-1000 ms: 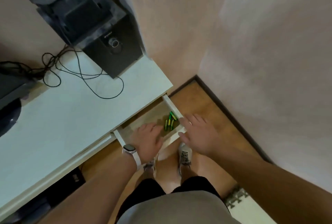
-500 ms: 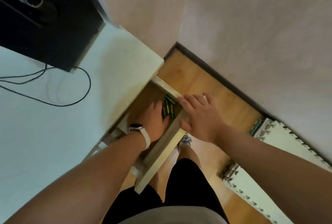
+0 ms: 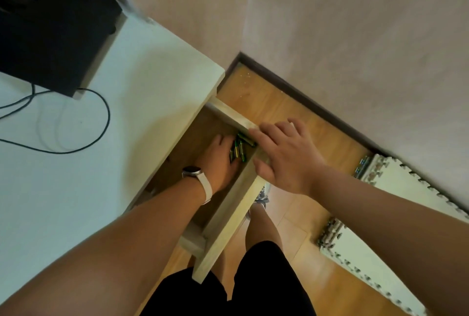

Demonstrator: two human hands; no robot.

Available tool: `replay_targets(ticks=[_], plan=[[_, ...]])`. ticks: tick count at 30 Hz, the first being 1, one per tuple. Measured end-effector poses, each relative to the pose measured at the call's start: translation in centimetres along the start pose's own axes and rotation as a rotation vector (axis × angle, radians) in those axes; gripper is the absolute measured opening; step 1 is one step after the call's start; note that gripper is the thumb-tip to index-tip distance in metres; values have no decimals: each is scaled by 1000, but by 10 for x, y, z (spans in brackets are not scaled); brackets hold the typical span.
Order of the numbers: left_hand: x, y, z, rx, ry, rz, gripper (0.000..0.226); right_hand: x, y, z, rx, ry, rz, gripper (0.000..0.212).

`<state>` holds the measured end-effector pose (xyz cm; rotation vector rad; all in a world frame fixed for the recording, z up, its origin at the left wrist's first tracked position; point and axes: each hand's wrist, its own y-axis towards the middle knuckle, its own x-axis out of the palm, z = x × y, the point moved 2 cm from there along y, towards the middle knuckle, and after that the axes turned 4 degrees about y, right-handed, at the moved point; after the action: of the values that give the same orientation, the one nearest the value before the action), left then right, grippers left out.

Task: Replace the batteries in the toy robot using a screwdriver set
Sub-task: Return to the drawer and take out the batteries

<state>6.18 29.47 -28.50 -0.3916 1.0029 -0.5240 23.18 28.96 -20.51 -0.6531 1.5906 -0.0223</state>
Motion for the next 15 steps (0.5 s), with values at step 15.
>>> replay_targets(ticks=[15], plan=[[7,-25,-13,-156,-319,-23,30,1,-1,-2,10,16,26,56]])
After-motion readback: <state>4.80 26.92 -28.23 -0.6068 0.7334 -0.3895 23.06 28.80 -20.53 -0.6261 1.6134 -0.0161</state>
